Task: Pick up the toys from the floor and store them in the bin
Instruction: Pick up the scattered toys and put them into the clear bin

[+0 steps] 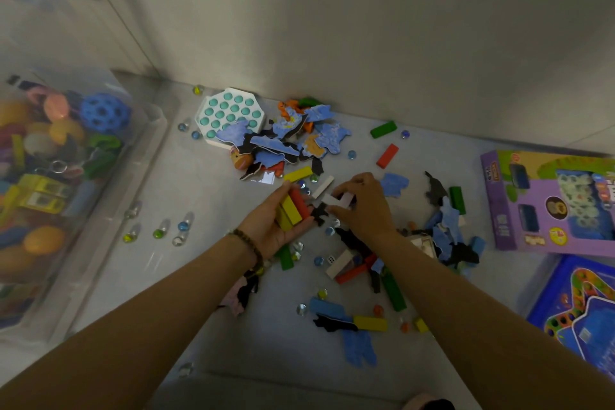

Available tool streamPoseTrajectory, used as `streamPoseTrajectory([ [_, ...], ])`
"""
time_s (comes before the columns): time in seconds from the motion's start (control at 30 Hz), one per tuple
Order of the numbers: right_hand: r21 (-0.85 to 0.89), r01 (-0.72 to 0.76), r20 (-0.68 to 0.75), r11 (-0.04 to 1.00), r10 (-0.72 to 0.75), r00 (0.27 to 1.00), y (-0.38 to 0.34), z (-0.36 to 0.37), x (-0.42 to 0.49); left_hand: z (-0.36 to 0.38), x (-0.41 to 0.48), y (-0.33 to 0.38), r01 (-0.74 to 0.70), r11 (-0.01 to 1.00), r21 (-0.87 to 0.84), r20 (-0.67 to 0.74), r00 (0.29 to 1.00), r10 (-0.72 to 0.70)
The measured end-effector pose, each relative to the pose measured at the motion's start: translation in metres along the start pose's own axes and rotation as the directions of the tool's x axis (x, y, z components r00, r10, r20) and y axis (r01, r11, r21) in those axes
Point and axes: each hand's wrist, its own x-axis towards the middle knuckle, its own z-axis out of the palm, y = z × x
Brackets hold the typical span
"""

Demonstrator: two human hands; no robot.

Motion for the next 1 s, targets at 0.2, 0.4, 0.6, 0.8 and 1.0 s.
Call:
streamPoseTrajectory([
  [0.2,-0.035,-0.003,-0.076,0.999,0.0,0.997,0.011,-0.003,-0.006,-0.005,0.001,0.003,-0.005,1.0,-0.007,-0.036,0.999,0.005],
  [0.4,0.48,-0.141,-0.102,0.866,0.214,0.971,0.004,-0.015,-0.005,-0.002,0.001,0.01,-0.04,0.999,0.003,-0.032,0.999,0.04],
  [0.6,0.834,-0.48,0.359,0.272,0.394,0.847,-0.016,-0.018,0.003,0.019,0.005,0.027,-0.07,0.972,0.226,0.021,0.998,0.067],
  [0.8,0.793,-0.577,0.489,0.195,0.362,0.794,-0.024,-0.003,0.01,0.032,0.008,0.02,0.001,0.904,0.428,0.025,1.0,-0.013],
  [1.0,0.856,-0.492,0.418,0.159,0.347,0.84,-0.037,-0.006,0.012,0.041,0.002,0.016,-0.057,0.919,0.39,0.031,0.998,0.049],
])
